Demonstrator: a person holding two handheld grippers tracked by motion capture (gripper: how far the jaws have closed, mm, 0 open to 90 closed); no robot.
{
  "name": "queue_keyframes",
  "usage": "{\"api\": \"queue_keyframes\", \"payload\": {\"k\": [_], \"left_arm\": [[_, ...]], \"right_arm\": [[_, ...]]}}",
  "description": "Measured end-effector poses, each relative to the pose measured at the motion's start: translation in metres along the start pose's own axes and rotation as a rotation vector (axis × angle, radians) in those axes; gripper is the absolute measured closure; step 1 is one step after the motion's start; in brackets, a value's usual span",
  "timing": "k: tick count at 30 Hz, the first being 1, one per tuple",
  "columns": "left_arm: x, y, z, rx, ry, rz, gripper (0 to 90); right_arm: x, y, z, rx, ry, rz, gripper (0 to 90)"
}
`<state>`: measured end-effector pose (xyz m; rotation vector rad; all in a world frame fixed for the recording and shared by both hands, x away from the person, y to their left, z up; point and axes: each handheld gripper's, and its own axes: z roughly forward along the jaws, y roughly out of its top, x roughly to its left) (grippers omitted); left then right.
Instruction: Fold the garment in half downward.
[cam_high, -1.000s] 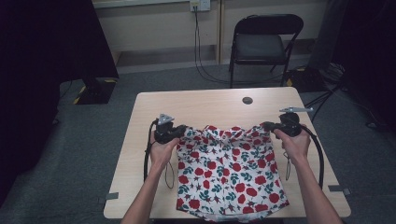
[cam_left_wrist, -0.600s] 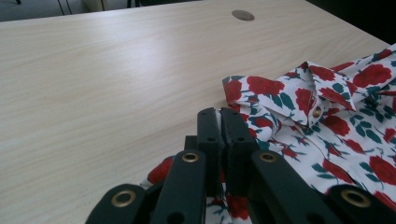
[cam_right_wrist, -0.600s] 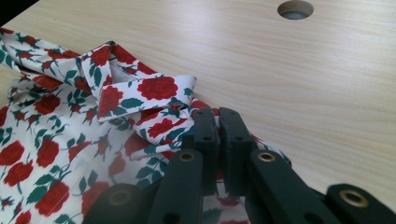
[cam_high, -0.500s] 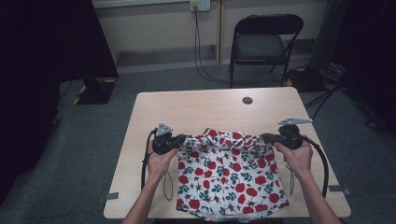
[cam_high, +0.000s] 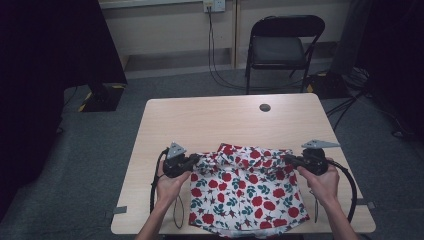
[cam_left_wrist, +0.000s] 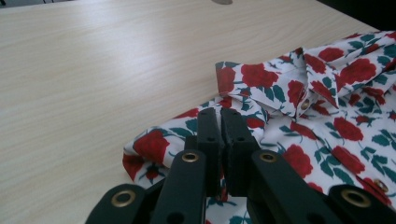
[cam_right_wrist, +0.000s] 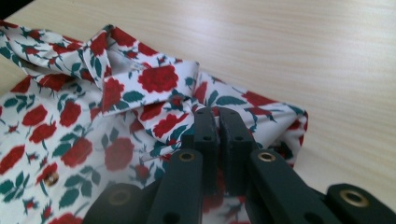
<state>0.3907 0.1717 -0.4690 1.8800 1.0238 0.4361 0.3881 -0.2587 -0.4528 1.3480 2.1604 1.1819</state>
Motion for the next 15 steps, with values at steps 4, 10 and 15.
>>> {"api": "queue_keyframes", "payload": {"k": [4,10,15], "left_arm": [[-0.007,-0.011,-0.002,0.009,-0.006,0.001,87.8],[-0.011,-0.022,-0.009,0.035,-0.013,0.017,87.7],[-0.009,-0.036,-0.004,0.078,-0.010,0.016,87.6]], "right_arm": [[0.000,-0.010,-0.008,-0.018,-0.002,0.008,87.1],[-0.005,-0.029,-0.017,-0.023,-0.011,0.029,87.0],[-0.012,-0.051,-0.015,0.006,-0.013,0.050,86.9]]}}
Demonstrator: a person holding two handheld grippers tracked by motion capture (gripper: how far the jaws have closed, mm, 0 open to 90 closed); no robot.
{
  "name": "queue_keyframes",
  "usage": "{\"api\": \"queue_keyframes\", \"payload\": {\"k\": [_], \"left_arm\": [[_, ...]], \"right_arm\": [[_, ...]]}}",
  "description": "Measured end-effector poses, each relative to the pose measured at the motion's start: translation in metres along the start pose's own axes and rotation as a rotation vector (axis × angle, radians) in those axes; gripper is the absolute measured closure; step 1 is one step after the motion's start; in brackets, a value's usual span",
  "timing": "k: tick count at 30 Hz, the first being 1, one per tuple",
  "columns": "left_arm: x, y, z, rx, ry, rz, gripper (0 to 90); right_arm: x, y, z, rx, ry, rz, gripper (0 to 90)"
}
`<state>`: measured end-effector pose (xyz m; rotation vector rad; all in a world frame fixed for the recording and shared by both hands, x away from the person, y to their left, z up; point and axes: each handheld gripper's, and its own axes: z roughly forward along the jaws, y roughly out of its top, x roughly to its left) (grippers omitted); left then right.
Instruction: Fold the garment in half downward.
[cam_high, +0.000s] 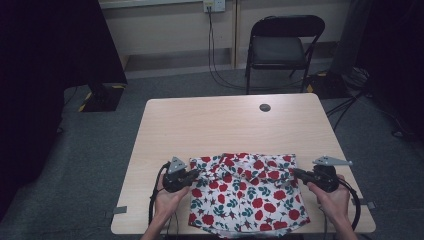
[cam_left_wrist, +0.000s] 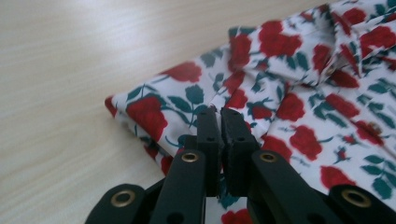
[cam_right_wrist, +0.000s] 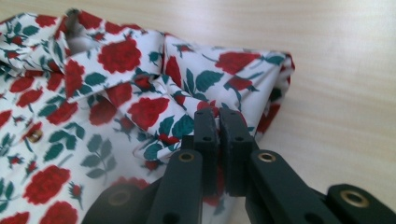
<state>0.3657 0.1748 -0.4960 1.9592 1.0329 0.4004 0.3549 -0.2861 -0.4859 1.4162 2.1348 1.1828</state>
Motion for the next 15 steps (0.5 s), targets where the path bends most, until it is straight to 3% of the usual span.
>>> {"api": "queue_keyframes", "payload": {"k": [10,15], "left_arm": [[0.000,-0.013,0.012,0.053,0.009,-0.003,86.9],[0.002,-0.016,0.017,0.078,0.005,-0.005,81.2]], "right_arm": [[0.000,-0.024,0.011,0.031,-0.004,-0.002,85.4],[0.003,-0.025,0.014,0.045,-0.011,-0.031,77.6]]}}
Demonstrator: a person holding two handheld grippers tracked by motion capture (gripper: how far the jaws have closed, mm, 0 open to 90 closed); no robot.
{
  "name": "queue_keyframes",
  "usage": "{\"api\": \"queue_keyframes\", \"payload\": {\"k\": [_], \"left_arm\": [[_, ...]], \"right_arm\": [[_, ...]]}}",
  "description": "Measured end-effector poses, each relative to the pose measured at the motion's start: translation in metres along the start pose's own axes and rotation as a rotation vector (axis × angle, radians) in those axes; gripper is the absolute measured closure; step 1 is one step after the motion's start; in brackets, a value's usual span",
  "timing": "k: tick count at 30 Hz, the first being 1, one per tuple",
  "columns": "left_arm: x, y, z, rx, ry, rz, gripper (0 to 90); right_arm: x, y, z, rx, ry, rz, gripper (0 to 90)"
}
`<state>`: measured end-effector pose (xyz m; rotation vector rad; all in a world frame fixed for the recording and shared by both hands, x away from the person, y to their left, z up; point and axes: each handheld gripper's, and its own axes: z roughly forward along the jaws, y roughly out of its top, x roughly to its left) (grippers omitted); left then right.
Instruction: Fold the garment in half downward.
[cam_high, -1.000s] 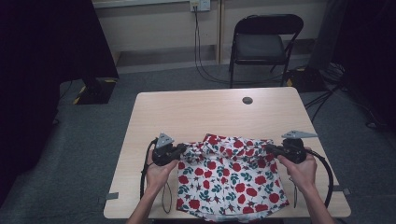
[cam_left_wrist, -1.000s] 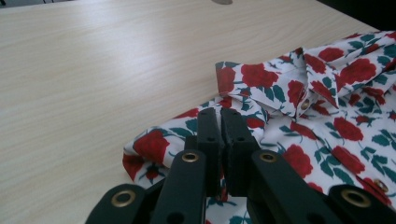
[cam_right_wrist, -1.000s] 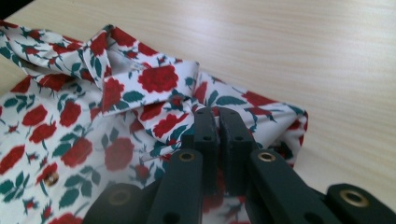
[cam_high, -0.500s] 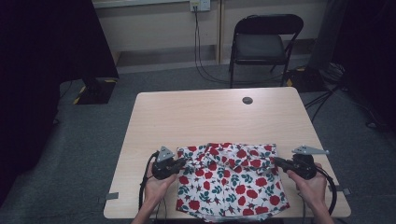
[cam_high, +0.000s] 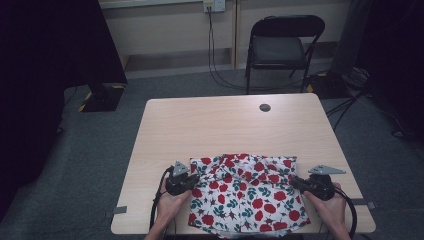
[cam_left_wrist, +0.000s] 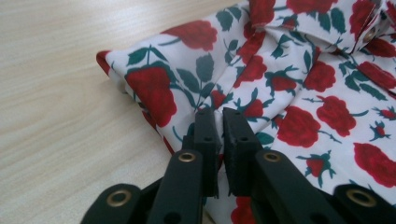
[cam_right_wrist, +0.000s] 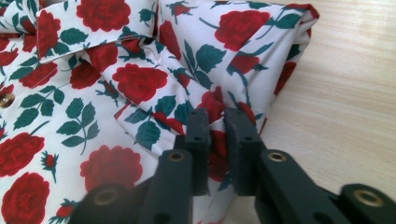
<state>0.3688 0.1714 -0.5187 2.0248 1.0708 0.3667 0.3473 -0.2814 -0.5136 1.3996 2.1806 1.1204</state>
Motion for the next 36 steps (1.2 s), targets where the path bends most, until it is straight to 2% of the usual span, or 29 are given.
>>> {"api": "queue_keyframes", "payload": {"k": [4,6,8,11,13,14,17,18,20,22,24,26,28,31,33,36], "left_arm": [[0.001,0.000,-0.003,-0.009,-0.019,-0.020,74.3],[-0.001,0.002,-0.008,-0.018,-0.023,-0.021,69.5],[-0.002,0.005,-0.015,-0.047,-0.035,-0.024,64.6],[-0.002,0.013,-0.029,-0.104,-0.028,-0.035,60.5],[-0.001,0.020,-0.034,-0.136,-0.023,-0.058,60.2],[-0.001,0.024,-0.034,-0.148,-0.026,-0.070,59.8],[-0.004,0.036,-0.025,-0.166,-0.003,-0.095,59.6],[-0.004,0.039,-0.017,-0.152,0.005,-0.103,60.9],[-0.004,0.042,-0.005,-0.131,-0.015,-0.141,61.6],[-0.006,0.042,0.008,-0.097,0.006,-0.141,64.4],[-0.008,0.040,0.019,-0.075,0.018,-0.148,63.9],[-0.010,0.037,0.027,-0.051,0.044,-0.137,63.4],[-0.010,0.032,0.034,-0.031,0.070,-0.136,63.1],[-0.009,0.029,0.038,-0.033,0.080,-0.128,63.4],[-0.010,0.031,0.039,-0.030,0.091,-0.138,63.1],[-0.011,0.032,0.041,-0.030,0.112,-0.115,62.7]], "right_arm": [[0.001,0.000,0.002,0.006,0.001,-0.011,71.8],[0.003,0.001,0.001,0.002,0.013,-0.018,64.3],[0.005,0.004,-0.002,-0.002,0.025,-0.021,61.7],[0.007,0.009,-0.009,-0.038,0.032,-0.016,54.7],[0.009,0.016,-0.014,-0.065,0.041,-0.013,52.3],[0.009,0.019,-0.015,-0.074,0.041,-0.019,52.0],[0.011,0.031,-0.014,-0.098,0.029,-0.017,59.7],[0.011,0.034,-0.011,-0.103,0.029,-0.017,65.8],[0.010,0.038,-0.002,-0.103,-0.001,-0.027,72.7],[0.007,0.037,0.012,-0.070,-0.037,-0.012,75.5],[0.008,0.036,0.020,-0.046,-0.090,-0.029,75.9],[0.008,0.035,0.027,-0.025,-0.100,-0.015,75.8],[0.009,0.034,0.033,-0.004,-0.134,-0.021,75.4],[0.008,0.032,0.040,0.021,-0.153,-0.019,74.9],[0.008,0.033,0.042,0.021,-0.158,-0.019,74.9],[0.008,0.034,0.045,0.008,-0.170,-0.023,75.1]]}}
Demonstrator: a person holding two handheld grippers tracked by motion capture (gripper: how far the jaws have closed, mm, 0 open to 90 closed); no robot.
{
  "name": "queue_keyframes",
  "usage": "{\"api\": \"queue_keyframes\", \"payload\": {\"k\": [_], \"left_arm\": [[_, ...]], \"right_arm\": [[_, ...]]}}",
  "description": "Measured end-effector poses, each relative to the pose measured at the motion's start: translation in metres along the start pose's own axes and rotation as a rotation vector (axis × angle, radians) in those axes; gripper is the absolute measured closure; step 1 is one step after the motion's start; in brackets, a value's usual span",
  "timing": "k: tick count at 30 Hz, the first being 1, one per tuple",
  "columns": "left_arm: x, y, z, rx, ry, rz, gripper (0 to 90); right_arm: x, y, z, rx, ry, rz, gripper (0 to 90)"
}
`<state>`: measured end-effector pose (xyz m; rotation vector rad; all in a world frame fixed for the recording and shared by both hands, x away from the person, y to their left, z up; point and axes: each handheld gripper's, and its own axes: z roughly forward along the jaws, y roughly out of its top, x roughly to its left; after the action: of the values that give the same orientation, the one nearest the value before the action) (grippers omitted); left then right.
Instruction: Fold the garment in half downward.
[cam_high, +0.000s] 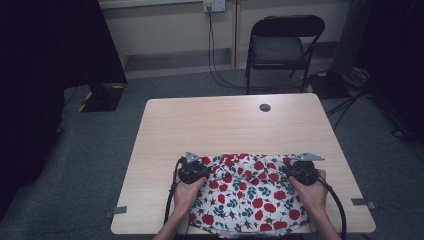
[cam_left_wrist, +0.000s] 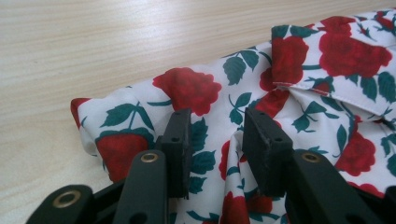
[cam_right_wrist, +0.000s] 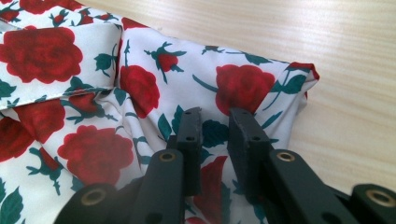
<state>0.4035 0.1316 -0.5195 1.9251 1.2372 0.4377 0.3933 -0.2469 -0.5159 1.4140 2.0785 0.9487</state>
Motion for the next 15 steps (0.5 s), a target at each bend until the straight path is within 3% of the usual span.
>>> {"api": "queue_keyframes", "payload": {"k": [5,15], "left_arm": [[0.006,0.000,0.001,-0.013,-0.007,-0.016,64.0],[0.017,0.005,0.006,-0.028,0.023,-0.034,64.5]], "right_arm": [[-0.003,0.005,0.005,0.004,0.013,0.018,74.9],[0.000,0.019,0.019,0.011,0.018,0.021,73.0]]}}
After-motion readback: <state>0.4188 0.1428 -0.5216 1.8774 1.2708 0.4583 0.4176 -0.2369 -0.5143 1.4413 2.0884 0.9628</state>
